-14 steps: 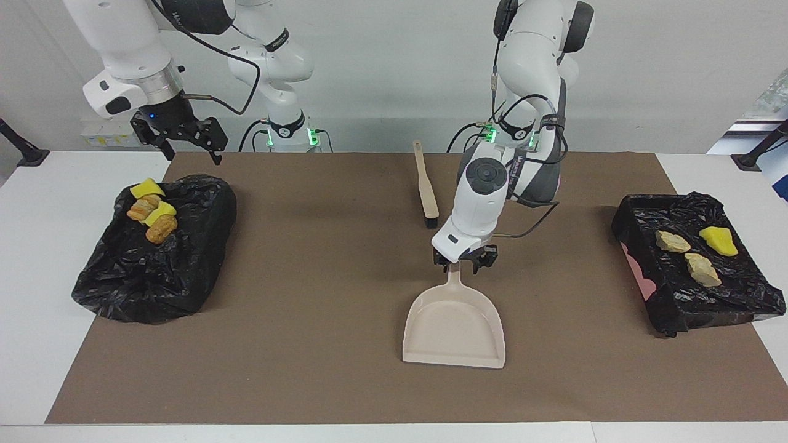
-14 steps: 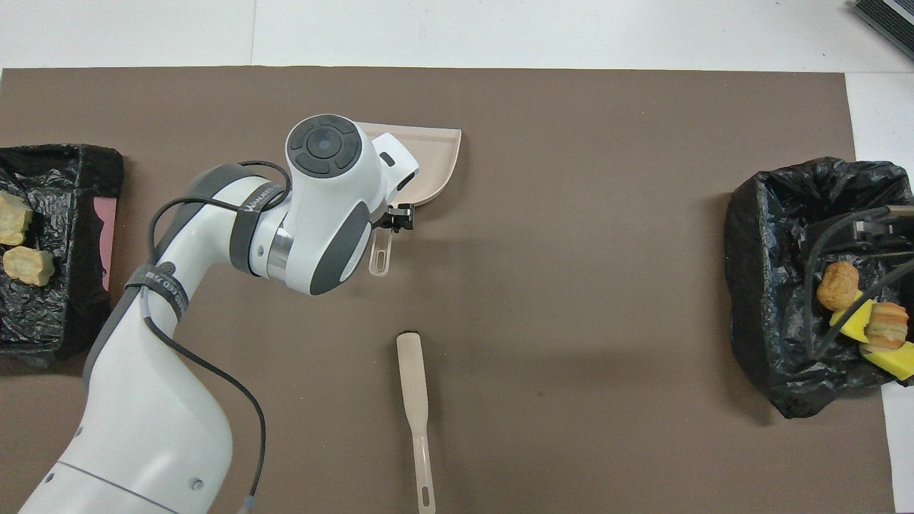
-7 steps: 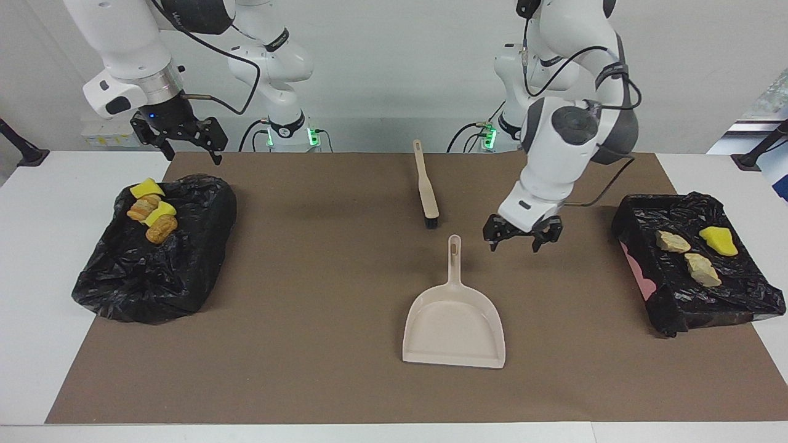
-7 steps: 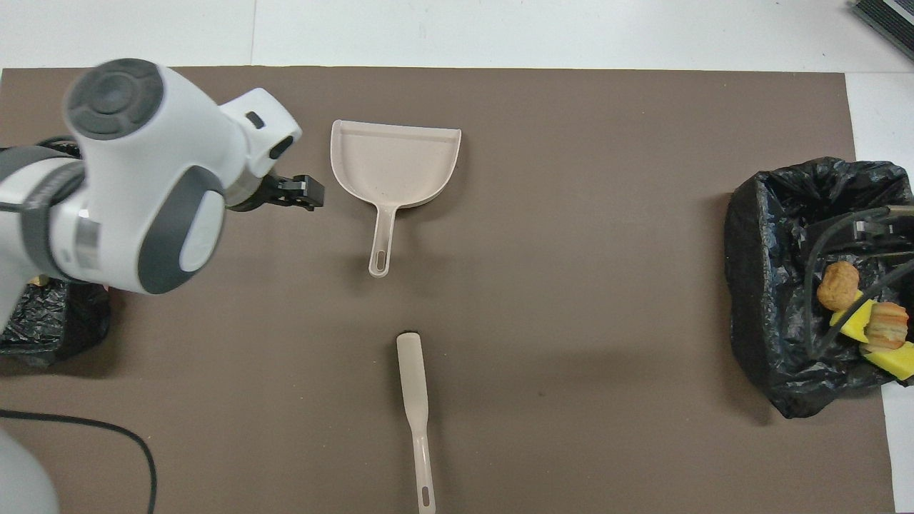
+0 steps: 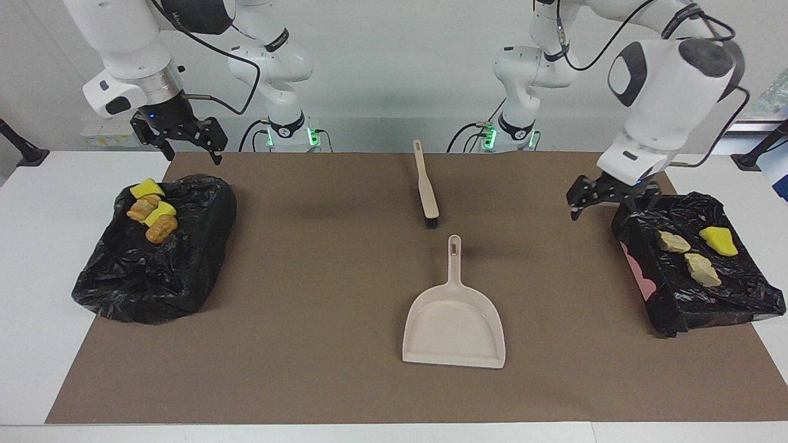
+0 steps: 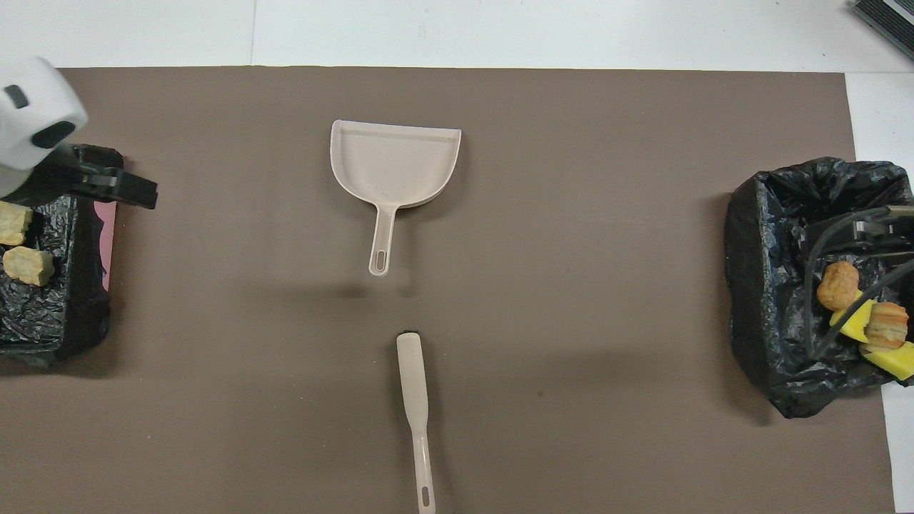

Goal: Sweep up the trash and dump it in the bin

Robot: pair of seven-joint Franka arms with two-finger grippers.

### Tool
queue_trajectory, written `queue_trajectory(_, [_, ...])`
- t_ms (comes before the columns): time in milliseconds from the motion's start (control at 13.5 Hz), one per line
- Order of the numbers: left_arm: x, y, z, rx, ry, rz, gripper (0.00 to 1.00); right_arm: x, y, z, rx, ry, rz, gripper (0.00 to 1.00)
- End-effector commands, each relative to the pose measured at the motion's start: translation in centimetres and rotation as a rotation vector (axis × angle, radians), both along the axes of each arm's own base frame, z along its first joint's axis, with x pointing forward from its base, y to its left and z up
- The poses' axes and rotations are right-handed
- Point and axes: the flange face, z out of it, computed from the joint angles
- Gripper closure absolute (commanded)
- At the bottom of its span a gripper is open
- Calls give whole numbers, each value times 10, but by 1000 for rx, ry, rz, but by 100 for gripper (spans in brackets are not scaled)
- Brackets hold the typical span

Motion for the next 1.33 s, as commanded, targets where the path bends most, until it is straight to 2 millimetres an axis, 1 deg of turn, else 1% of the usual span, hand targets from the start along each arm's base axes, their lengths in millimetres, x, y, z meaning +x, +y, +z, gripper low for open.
queue_trajectory(0, [-12,14,34,6,33,0,0,-7,0,2,21,1,10,0])
queue_trajectory(74, [-19,17,48,6,48,7,0,-7,0,2,21,1,10,0])
queue_trajectory(148, [-27,22,56,-1,59,16,0,-7,0,2,21,1,10,0])
queue_trajectory(222, [-38,20,70,-5,38,13,0,-7,0,2,21,1,10,0])
queue_trajectory(296, [-50,22,76,-10,34,13,0,-7,0,2,21,1,10,0])
queue_trajectory(370, [-56,23,68,-12,50,21,0,-7,0,2,21,1,10,0])
queue_trajectory(444, [-61,18,68,-14,52,15,0,-7,0,2,21,1,10,0])
queue_trajectory(593, [-61,16,65,-11,58,28,0,-7,0,2,21,1,10,0])
queue_trajectory(741, [-63,17,62,-14,54,84,0,-7,0,2,21,1,10,0])
queue_trajectory(963, [-59,19,61,-18,-2,90,0,-7,0,2,21,1,10,0])
queue_trajectory(1111, [-50,21,60,-20,-39,105,0,-7,0,2,21,1,10,0])
queue_trajectory(1259, [-51,23,60,-19,-35,108,0,-7,0,2,21,1,10,0])
